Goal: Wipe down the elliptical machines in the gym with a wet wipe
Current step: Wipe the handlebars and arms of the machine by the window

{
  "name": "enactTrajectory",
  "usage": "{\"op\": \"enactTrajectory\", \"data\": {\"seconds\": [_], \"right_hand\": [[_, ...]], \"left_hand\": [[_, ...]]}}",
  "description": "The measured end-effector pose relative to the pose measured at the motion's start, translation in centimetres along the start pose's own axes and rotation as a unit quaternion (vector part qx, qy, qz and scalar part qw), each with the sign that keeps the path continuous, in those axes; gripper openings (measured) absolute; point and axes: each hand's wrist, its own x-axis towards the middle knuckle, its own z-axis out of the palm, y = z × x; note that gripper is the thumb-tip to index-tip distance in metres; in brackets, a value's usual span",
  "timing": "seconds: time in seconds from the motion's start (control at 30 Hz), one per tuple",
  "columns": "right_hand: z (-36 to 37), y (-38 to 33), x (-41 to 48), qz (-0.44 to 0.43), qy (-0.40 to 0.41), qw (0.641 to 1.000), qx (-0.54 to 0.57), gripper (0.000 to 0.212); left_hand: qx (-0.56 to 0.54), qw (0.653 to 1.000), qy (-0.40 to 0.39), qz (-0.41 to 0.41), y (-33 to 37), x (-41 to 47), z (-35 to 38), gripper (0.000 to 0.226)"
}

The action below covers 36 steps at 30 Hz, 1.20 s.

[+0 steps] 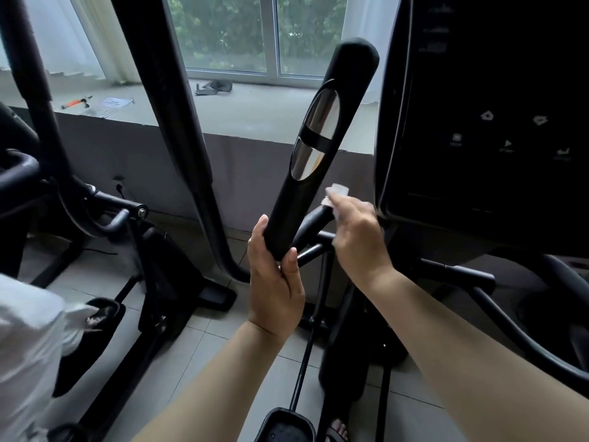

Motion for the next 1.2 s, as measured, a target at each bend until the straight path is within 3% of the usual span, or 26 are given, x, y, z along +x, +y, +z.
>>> {"op": "enactTrajectory", "data": {"seconds": [0.1,0.37,0.47,0.53,0.7,0.77,0.9,1.1,1.2], "right_hand": [[0.0,-0.1,0.2,0.074,0.043,0.996,0.021,0.031],[-0.4,-0.9,-0.8,-0.010,-0.035,0.997,0.064,0.026],[-0.3,-0.2,0.1,0.089,0.055,0.993,0.052,0.026],[0.7,-1.0,0.2,0.148,0.048,0.983,0.098,0.027],[1.0,-3.5,-3.0,0.012,-0.061,0.988,0.140,0.030],[0.4,-3.1,-2.9,-0.017,-0.065,0.989,0.129,0.029],[0.6,-3.2,-1.7,0.100,-0.004,0.986,0.133,0.031],[-0.2,-4.7,-3.0,0.057,-0.141,0.968,0.200,0.033],[-0.3,-4.2,-2.0,0.084,-0.058,0.974,0.202,0.038]], "left_hand": [[-0.003,1.000,-0.001,0.002,0.1,-0.1,-0.1,0.051],[-0.013,1.000,0.001,0.006,-0.1,-0.2,0.0,0.050],[-0.014,1.000,0.003,0.002,0.0,-0.2,0.1,0.050],[-0.014,1.000,0.003,0.006,0.0,-0.3,0.0,0.050],[-0.031,0.999,-0.010,0.016,-0.1,-0.1,-0.3,0.051],[-0.035,0.999,-0.010,0.014,-0.1,-0.1,-0.2,0.051],[-0.020,1.000,0.005,0.005,0.3,-0.2,-0.2,0.051],[-0.053,0.998,-0.015,-0.008,0.1,-0.1,-0.4,0.054],[-0.039,0.999,-0.015,-0.019,0.4,-0.2,-0.5,0.054]]}}
